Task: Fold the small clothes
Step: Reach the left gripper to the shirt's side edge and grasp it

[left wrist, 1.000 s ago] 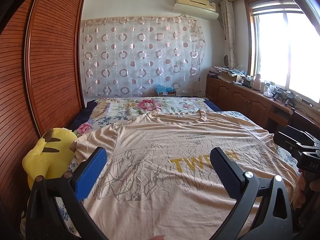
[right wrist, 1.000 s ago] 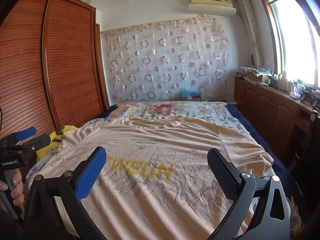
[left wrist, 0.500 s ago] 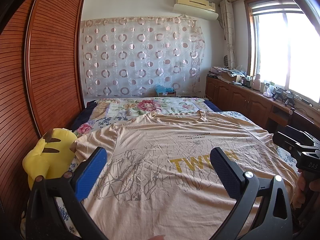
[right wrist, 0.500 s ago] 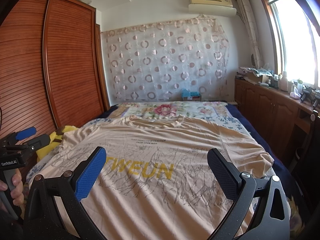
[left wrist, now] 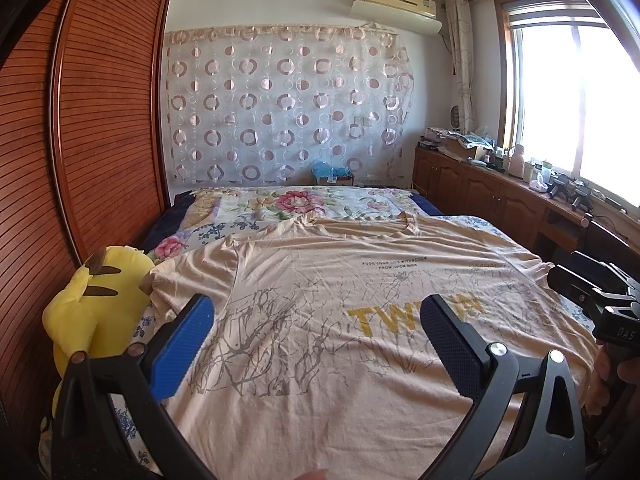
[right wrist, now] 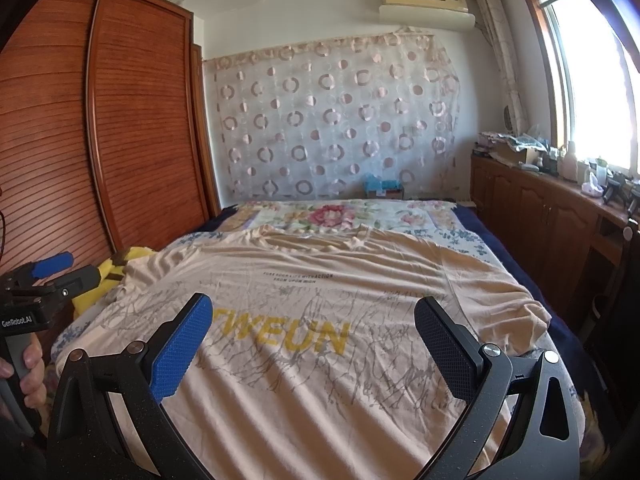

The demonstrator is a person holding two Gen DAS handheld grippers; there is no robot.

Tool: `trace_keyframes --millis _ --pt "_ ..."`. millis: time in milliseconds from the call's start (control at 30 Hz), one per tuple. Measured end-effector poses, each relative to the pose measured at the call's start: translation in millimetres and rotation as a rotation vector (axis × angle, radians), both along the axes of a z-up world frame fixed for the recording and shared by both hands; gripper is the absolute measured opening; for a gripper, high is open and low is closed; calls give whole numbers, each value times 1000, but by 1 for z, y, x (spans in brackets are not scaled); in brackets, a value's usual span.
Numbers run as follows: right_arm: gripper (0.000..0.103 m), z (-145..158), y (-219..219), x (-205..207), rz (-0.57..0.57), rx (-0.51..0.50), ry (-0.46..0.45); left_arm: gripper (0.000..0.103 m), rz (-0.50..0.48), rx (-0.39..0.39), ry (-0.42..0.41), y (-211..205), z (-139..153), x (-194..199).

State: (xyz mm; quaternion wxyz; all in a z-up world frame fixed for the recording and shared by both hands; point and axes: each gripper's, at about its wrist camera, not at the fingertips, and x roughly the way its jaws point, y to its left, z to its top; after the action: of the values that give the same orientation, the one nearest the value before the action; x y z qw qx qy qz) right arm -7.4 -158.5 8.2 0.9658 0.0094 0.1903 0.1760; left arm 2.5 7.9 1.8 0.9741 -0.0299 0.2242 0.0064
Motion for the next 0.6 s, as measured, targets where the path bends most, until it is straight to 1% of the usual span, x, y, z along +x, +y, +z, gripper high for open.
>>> trace_keyframes --millis 200,433,600 --pt "103 -7 17 10 12 -60 -2 103 12 6 32 22 -11 9" --pt "103 -17 43 33 80 -116 39 103 21 21 74 60 -20 17" --pt "103 -23 59 44 146 -110 94 103 51 50 117 95 -23 25"
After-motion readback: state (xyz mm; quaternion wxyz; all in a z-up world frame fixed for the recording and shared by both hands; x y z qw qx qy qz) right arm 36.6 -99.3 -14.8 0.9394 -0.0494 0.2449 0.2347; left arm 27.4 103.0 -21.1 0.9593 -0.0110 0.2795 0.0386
